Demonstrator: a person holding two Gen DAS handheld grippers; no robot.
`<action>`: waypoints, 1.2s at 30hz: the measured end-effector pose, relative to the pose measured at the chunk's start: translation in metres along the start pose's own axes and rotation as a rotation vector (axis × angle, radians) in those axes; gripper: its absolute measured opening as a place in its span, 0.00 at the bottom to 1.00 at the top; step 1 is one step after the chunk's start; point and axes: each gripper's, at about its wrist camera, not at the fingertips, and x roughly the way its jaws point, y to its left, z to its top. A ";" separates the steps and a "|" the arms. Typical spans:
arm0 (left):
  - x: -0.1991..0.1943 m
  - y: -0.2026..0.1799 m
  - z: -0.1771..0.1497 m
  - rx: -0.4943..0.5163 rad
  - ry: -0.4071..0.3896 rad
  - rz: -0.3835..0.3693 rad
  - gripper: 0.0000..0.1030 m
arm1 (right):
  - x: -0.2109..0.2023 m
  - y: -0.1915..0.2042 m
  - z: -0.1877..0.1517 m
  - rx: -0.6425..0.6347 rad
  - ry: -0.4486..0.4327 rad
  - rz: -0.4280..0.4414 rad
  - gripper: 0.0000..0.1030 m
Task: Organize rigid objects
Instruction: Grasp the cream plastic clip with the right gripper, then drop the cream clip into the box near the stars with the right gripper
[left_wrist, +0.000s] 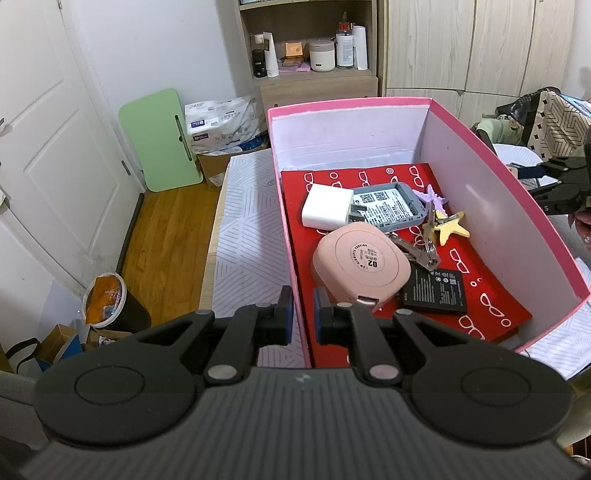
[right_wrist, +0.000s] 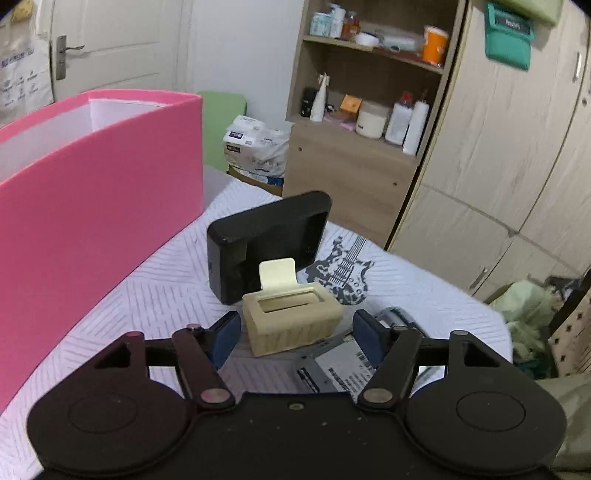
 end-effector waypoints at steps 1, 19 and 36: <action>0.000 0.000 0.000 0.000 -0.001 -0.001 0.10 | -0.002 0.000 0.000 0.019 -0.007 -0.002 0.61; -0.001 0.004 -0.003 -0.002 -0.014 -0.017 0.10 | -0.091 0.045 0.008 0.023 -0.001 -0.058 0.56; -0.003 0.004 -0.006 -0.010 -0.031 -0.028 0.10 | -0.178 0.105 0.045 -0.034 -0.232 0.109 0.56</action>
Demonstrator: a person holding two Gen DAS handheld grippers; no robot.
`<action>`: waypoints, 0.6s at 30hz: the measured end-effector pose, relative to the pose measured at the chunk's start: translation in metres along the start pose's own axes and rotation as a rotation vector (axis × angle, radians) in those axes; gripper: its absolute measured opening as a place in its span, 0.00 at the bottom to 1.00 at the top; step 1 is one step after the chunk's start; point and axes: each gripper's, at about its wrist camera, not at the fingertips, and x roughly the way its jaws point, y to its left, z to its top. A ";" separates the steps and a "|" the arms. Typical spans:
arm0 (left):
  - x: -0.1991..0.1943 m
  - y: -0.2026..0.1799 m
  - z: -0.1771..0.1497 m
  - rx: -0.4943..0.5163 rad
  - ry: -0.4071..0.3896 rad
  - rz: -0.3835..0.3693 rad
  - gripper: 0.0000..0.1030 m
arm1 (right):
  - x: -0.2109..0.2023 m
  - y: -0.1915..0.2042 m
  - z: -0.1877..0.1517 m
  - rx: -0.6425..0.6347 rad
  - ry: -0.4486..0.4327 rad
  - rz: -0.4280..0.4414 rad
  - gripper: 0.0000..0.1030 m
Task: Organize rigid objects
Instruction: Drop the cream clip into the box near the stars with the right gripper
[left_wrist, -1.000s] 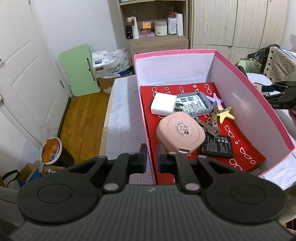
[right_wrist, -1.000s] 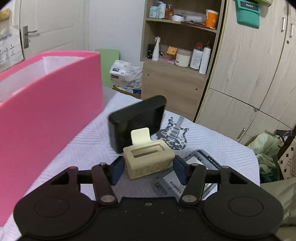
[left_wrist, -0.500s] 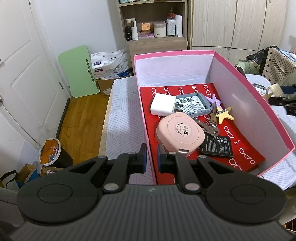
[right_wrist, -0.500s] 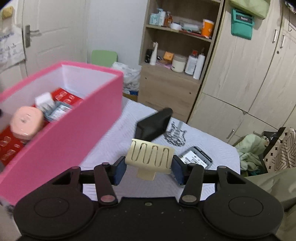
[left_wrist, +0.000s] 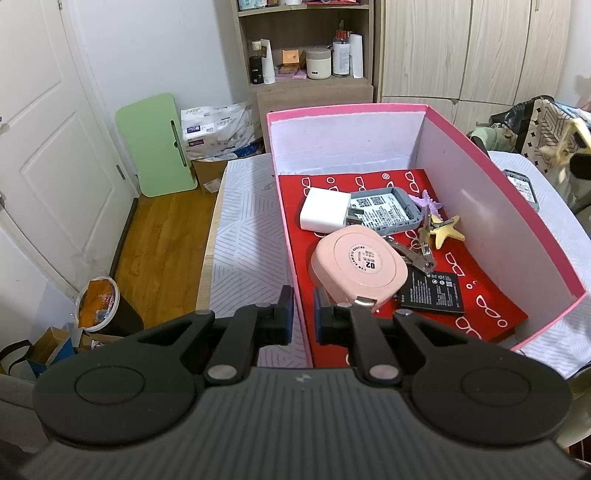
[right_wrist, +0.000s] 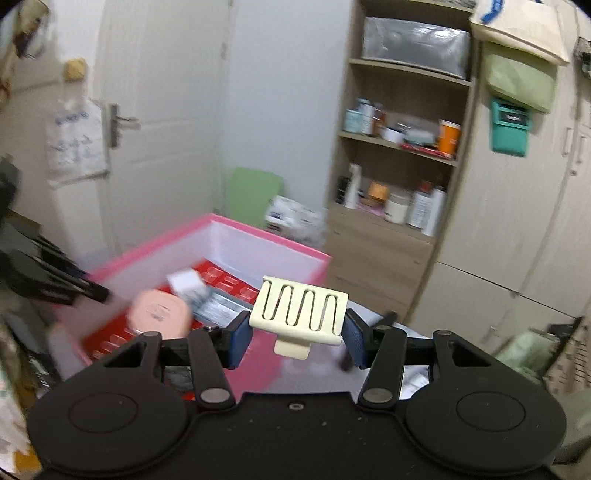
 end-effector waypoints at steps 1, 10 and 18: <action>0.000 0.000 -0.001 -0.001 -0.003 -0.002 0.10 | 0.004 0.005 0.002 0.001 0.003 0.031 0.56; -0.001 0.004 -0.005 -0.006 -0.033 -0.017 0.10 | 0.101 0.021 0.025 0.102 0.226 0.221 0.56; -0.001 0.006 -0.006 0.000 -0.040 -0.032 0.10 | 0.172 0.033 0.025 0.070 0.326 0.093 0.56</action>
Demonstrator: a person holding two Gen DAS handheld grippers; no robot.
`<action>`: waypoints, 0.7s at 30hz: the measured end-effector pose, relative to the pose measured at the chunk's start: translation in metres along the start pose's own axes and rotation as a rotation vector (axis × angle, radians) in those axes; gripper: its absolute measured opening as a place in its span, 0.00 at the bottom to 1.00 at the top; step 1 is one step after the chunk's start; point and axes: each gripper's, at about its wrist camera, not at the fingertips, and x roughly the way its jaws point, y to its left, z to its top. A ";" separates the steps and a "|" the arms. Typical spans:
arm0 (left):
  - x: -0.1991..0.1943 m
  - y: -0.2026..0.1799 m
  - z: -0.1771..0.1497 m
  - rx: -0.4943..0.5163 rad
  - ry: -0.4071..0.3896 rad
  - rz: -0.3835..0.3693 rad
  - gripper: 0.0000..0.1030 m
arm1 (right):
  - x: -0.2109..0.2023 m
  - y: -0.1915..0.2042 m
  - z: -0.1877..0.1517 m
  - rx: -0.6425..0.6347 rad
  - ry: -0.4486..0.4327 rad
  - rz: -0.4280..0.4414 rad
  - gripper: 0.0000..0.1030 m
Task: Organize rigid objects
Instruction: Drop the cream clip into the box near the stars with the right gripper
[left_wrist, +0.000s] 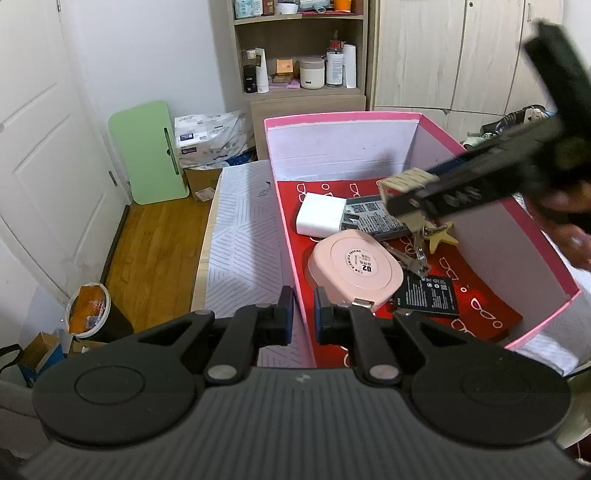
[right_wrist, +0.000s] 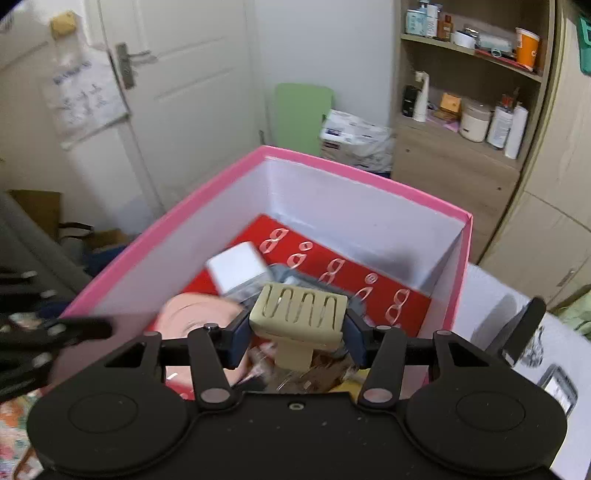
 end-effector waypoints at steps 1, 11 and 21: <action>0.000 0.000 0.000 0.001 -0.003 0.001 0.10 | 0.003 -0.001 0.003 -0.005 0.001 -0.017 0.56; 0.000 0.006 -0.001 -0.027 -0.002 -0.023 0.10 | -0.017 -0.028 0.013 0.082 -0.091 0.039 0.63; 0.002 0.005 0.000 -0.025 -0.001 -0.022 0.10 | -0.115 -0.077 -0.056 0.128 -0.215 -0.064 0.80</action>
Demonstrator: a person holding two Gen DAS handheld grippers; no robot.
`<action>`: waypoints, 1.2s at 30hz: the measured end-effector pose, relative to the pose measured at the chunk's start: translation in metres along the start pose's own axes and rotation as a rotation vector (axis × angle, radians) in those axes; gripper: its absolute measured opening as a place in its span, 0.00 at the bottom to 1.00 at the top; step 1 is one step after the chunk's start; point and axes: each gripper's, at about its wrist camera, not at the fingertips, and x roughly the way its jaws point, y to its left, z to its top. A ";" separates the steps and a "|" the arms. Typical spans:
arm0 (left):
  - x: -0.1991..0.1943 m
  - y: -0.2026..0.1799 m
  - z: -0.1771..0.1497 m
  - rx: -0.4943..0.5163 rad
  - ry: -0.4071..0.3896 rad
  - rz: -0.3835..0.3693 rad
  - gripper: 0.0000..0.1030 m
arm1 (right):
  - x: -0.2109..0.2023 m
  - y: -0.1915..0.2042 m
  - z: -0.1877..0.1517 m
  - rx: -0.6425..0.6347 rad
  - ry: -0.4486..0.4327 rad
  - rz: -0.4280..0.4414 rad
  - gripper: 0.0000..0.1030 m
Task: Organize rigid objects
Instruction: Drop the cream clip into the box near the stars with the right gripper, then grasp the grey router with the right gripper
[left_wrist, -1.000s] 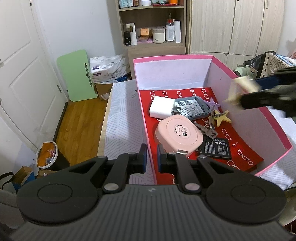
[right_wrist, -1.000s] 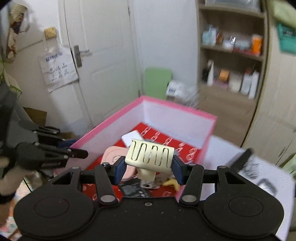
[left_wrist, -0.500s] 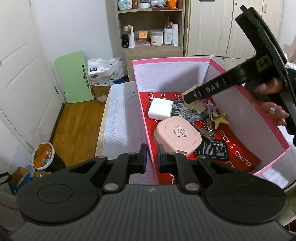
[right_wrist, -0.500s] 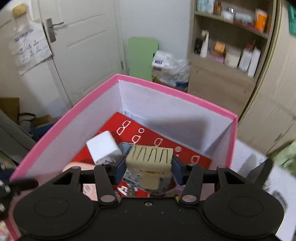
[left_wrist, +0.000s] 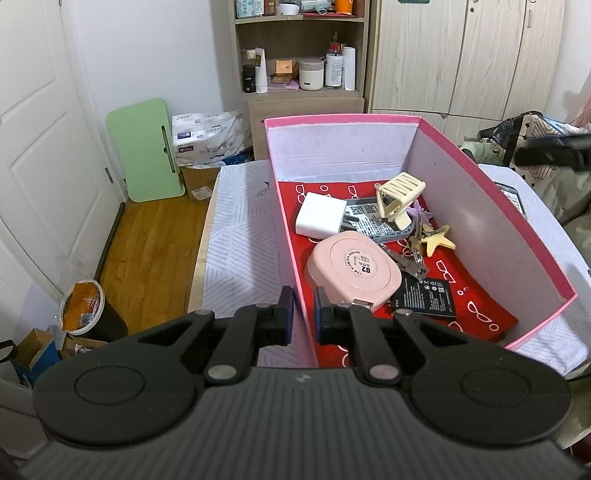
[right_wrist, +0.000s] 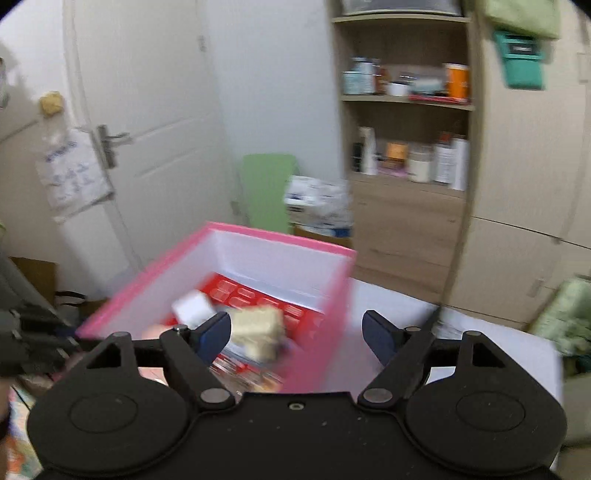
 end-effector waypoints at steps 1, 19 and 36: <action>0.000 0.000 0.000 -0.002 0.002 -0.003 0.10 | -0.003 -0.010 -0.006 0.012 0.010 -0.027 0.80; 0.002 0.000 0.002 -0.008 0.006 0.002 0.10 | 0.058 -0.105 -0.093 0.242 0.046 -0.249 0.85; -0.001 -0.001 -0.001 -0.022 -0.001 0.002 0.10 | 0.066 -0.110 -0.097 0.221 0.018 -0.230 0.66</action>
